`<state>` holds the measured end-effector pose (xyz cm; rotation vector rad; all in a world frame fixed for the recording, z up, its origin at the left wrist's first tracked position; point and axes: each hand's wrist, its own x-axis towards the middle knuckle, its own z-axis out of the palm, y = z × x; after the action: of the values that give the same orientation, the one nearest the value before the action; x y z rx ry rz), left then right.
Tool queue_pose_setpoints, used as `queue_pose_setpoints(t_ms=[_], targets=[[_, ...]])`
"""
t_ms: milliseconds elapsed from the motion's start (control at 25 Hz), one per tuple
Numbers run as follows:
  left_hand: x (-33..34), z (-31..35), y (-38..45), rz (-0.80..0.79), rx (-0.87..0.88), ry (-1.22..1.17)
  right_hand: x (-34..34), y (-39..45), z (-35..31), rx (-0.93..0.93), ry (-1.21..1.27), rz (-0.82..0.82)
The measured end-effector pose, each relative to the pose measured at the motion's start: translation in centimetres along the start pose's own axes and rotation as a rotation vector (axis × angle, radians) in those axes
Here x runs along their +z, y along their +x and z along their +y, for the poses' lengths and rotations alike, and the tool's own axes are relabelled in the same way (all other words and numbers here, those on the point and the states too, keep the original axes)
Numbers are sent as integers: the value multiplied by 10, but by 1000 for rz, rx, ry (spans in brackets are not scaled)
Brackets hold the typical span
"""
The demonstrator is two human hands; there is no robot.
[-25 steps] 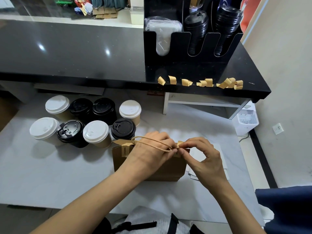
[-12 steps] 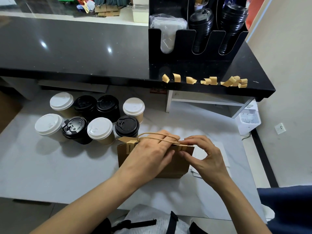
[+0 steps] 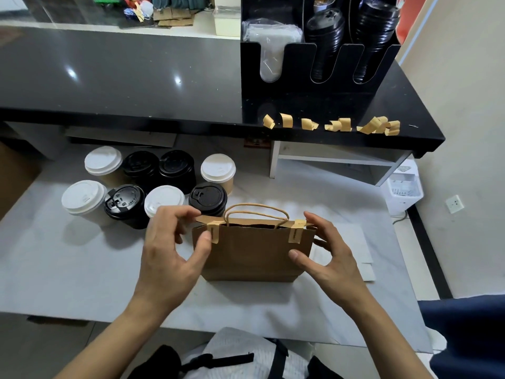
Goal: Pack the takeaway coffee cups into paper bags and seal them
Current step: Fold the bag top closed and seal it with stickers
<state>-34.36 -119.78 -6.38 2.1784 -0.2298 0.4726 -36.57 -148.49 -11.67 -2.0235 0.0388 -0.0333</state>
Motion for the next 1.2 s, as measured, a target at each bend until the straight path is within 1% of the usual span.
queue_pose_setpoints(t_ms=[160, 280, 360, 480, 600, 760, 1080, 1200], targets=[[0, -23, -16, -99, -215, -113, 2, -4, 4, 73, 34, -46], [4, -36, -32, -194, -341, -213, 6, -6, 10, 134, 78, -88], [8, -39, -39, -241, -405, -269, 9, -11, 15, 156, 100, -122], [15, -37, -46, -266, -461, -350, 11, -19, 21, 177, 122, -159], [21, -31, -51, -280, -488, -394, 11, -21, 25, 190, 131, -213], [24, -27, -55, -257, -501, -394, 11, -21, 29, 179, 144, -256], [18, -11, -62, -212, -493, -411, 8, -27, 16, 80, 185, -210], [8, -6, -63, -171, -472, -412, 10, -27, 5, 83, 204, -176]])
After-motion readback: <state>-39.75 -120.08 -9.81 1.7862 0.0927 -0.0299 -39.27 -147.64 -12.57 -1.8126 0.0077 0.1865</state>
